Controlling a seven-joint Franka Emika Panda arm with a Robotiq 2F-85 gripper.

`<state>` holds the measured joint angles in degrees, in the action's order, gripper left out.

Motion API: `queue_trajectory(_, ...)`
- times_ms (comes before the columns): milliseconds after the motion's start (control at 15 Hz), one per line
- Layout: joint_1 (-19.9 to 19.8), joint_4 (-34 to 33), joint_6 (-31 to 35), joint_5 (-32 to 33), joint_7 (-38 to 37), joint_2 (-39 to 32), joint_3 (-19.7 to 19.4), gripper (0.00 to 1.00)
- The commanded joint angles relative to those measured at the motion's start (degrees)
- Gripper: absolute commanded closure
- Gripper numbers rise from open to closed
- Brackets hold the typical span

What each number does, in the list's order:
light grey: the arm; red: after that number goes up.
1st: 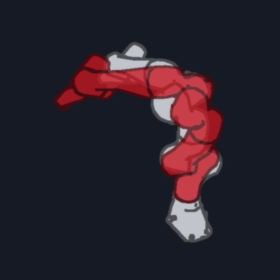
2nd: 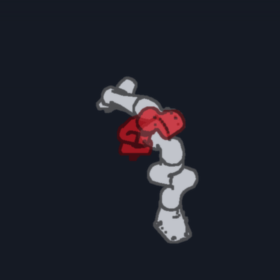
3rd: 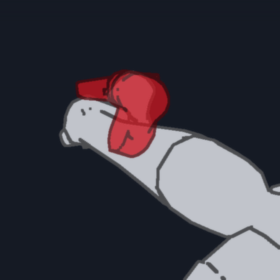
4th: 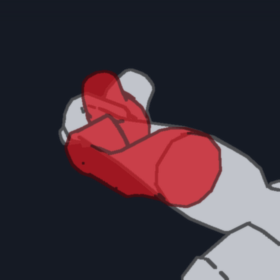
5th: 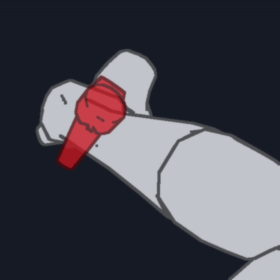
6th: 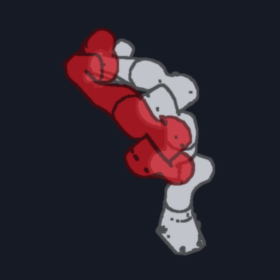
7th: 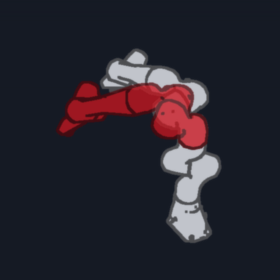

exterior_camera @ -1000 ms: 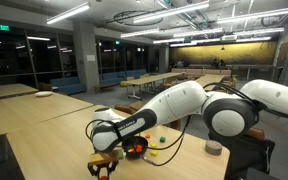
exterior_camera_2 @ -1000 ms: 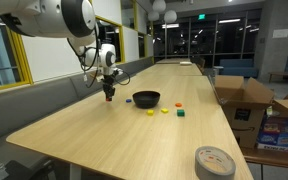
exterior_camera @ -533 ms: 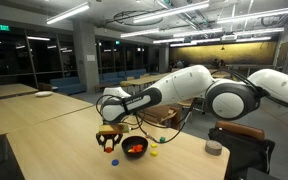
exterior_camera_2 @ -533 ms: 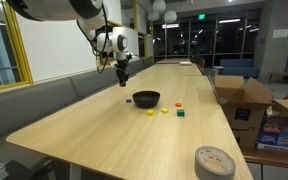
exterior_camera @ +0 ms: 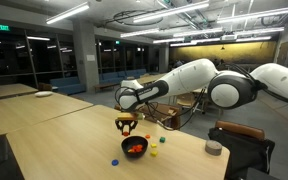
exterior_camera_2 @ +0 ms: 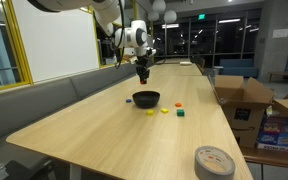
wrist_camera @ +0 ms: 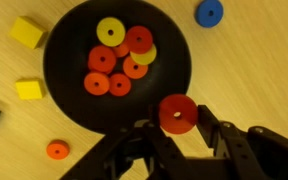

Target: Place the three rings inside the black bowl.

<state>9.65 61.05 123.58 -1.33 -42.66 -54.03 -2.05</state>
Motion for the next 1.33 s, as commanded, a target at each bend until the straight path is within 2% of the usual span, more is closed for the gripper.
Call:
queue_trajectory(0, -0.9, 4.3, 1.8, 0.0, 1.4, 1.9, -1.3, 0.81)
queue_trajectory(600, -0.5, 11.2, 1.6, -0.3, 2.7, 2.7, -1.3, 0.81)
queue_trajectory(667, -0.4, 11.6, 1.5, -0.2, 2.6, 2.7, -1.3, 0.33)
queue_trajectory(733, -0.4, 11.9, 1.5, -0.3, 2.6, 2.8, -1.3, 0.32)
queue_trajectory(800, -0.3, 12.1, 1.4, -0.3, 2.6, 2.8, -1.3, 0.27)
queue_trajectory(1000, 0.1, 12.2, 1.3, -0.2, 2.5, 3.1, -1.2, 0.02)
queue_trajectory(1267, 1.8, 12.2, 1.9, 0.0, 2.5, 4.9, -0.7, 0.0)
